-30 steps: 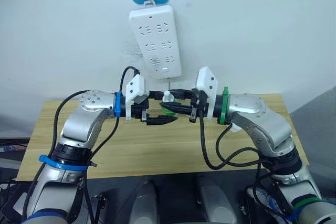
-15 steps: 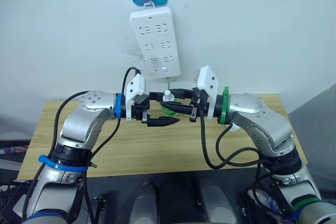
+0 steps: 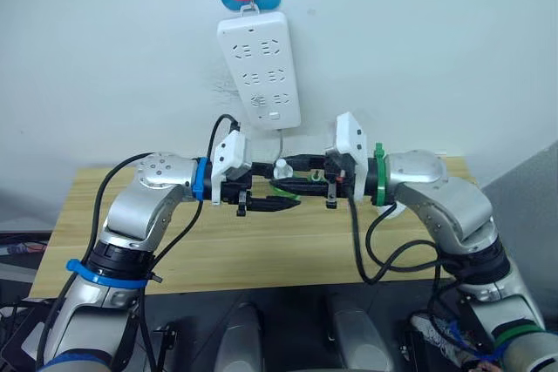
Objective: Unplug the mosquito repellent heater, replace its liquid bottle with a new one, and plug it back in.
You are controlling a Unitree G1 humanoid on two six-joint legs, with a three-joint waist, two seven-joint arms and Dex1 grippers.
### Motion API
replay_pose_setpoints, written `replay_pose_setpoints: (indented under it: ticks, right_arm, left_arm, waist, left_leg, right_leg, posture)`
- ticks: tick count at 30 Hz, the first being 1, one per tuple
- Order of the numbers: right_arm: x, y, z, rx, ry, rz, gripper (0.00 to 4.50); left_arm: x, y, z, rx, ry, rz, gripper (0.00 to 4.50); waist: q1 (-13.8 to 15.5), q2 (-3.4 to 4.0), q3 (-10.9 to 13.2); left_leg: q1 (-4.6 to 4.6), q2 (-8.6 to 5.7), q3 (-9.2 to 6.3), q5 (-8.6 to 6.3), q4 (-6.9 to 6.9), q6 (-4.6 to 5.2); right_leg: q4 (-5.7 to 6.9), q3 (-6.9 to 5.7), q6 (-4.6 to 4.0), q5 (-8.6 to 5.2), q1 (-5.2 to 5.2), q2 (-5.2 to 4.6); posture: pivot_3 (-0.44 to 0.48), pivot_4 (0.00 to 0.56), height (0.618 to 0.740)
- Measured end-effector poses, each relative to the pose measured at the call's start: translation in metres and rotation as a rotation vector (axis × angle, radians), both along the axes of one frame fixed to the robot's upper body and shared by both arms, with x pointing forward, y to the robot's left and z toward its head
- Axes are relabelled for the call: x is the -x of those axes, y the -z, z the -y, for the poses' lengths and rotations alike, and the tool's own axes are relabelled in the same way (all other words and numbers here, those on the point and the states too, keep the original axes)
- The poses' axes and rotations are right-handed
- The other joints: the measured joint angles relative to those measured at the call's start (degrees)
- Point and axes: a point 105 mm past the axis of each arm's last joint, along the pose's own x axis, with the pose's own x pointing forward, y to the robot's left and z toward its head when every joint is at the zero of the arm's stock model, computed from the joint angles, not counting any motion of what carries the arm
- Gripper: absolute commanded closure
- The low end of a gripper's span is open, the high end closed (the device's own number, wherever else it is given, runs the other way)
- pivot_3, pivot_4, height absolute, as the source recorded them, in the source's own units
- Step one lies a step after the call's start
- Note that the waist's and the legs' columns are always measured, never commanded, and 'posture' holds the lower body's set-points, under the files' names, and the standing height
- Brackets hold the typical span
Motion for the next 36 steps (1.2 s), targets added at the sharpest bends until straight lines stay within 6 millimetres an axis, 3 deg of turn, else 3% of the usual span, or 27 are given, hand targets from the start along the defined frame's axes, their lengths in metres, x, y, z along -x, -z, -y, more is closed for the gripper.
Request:
replay_pose_setpoints:
  ticks: [6,9,13,14,15,19,22,27,30,36]
  right_arm:
    - [-0.006,-0.005,0.000,0.093,-0.161,-0.001,3.44]
    - [-0.007,-0.005,0.004,0.080,-0.141,-0.032,2.41]
    - [-0.025,0.001,0.039,-0.001,0.127,-0.059,1.01]
    - [-0.026,0.002,0.047,-0.018,0.193,-0.060,0.72]
    - [-0.025,0.001,0.051,-0.037,0.240,-0.058,0.70]
    - [-0.005,0.001,0.048,-0.148,0.376,-0.045,0.69]
    - [0.008,0.008,0.026,-0.211,0.467,-0.016,0.69]
    - [0.000,0.009,0.002,-0.241,0.560,0.054,0.69]
    - [-0.007,0.008,-0.003,-0.250,0.583,0.073,1.26]
    - [-0.005,0.008,-0.006,-0.257,0.552,0.069,3.18]
  left_arm:
    - [0.002,-0.001,0.001,-0.018,0.027,0.039,2.24]
    - [0.001,-0.002,0.001,-0.013,0.012,0.039,2.24]
    - [-0.009,-0.002,-0.011,0.016,-0.104,0.041,2.24]
    - [-0.011,-0.002,-0.011,0.029,-0.131,0.040,2.24]
    - [-0.013,-0.002,-0.009,0.043,-0.148,0.043,2.24]
    - [-0.020,0.001,-0.006,0.061,-0.210,0.056,2.24]
    - [-0.022,0.003,-0.003,0.065,-0.226,0.059,2.24]
    - [-0.024,0.005,0.002,0.061,-0.224,0.061,2.24]
    - [-0.025,0.003,0.002,0.062,-0.223,0.064,2.24]
    - [-0.026,0.003,0.002,0.059,-0.225,0.060,2.24]
  waist:
    - [-0.10,0.00,-0.01]
    - [0.02,-0.01,-0.01]
    - [0.48,-0.06,-0.04]
    - [0.42,-0.06,-0.04]
    - [0.37,-0.06,-0.05]
    - [-0.15,-0.02,-0.13]
    - [-0.89,0.00,-0.21]
    - [-1.53,-0.02,-0.26]
    - [-1.43,-0.01,-0.28]
    - [-1.45,-0.01,-0.30]
  left_leg:
    - [-0.01,0.04,-0.04,0.03,-0.03,-0.05]
    - [-0.05,-0.01,-0.03,0.07,-0.02,-0.13]
    - [-0.08,-0.08,-0.05,0.04,0.02,-0.07]
    - [-0.08,-0.08,-0.03,0.04,0.03,-0.06]
    - [-0.07,-0.08,-0.03,0.02,0.02,-0.04]
    - [-0.03,0.03,-0.03,0.02,-0.02,-0.02]
    - [0.01,0.07,-0.03,0.02,-0.02,-0.02]
    - [0.02,0.02,-0.03,0.02,0.04,-0.02]
    - [-0.01,0.02,-0.05,0.03,-0.01,-0.04]
    - [-0.01,0.02,-0.04,0.02,-0.03,-0.03]
  right_leg:
    - [-0.01,-0.02,-0.01,0.00,-0.02,0.04]
    - [-0.04,-0.02,-0.01,0.00,-0.02,-0.02]
    - [-0.03,-0.02,-0.01,0.00,0.00,-0.10]
    - [-0.02,0.00,-0.01,0.00,-0.01,-0.10]
    - [0.00,0.00,-0.01,0.00,-0.01,-0.09]
    - [0.06,0.02,-0.01,0.00,-0.03,0.01]
    - [0.11,0.05,-0.01,0.00,-0.03,0.09]
    - [0.12,0.06,-0.01,0.00,-0.01,0.07]
    - [0.05,0.04,-0.02,0.00,-0.01,0.06]
    - [0.03,0.04,-0.02,0.00,-0.01,0.05]
  posture:
    - [-0.069,0.180,0.725]
    - [-0.083,0.182,0.725]
    - [-0.101,0.189,0.725]
    - [-0.108,0.191,0.725]
    - [-0.108,0.191,0.725]
    - [-0.136,0.197,0.725]
    - [-0.157,0.198,0.725]
    - [-0.158,0.192,0.725]
    - [-0.145,0.188,0.725]
    - [-0.126,0.182,0.725]
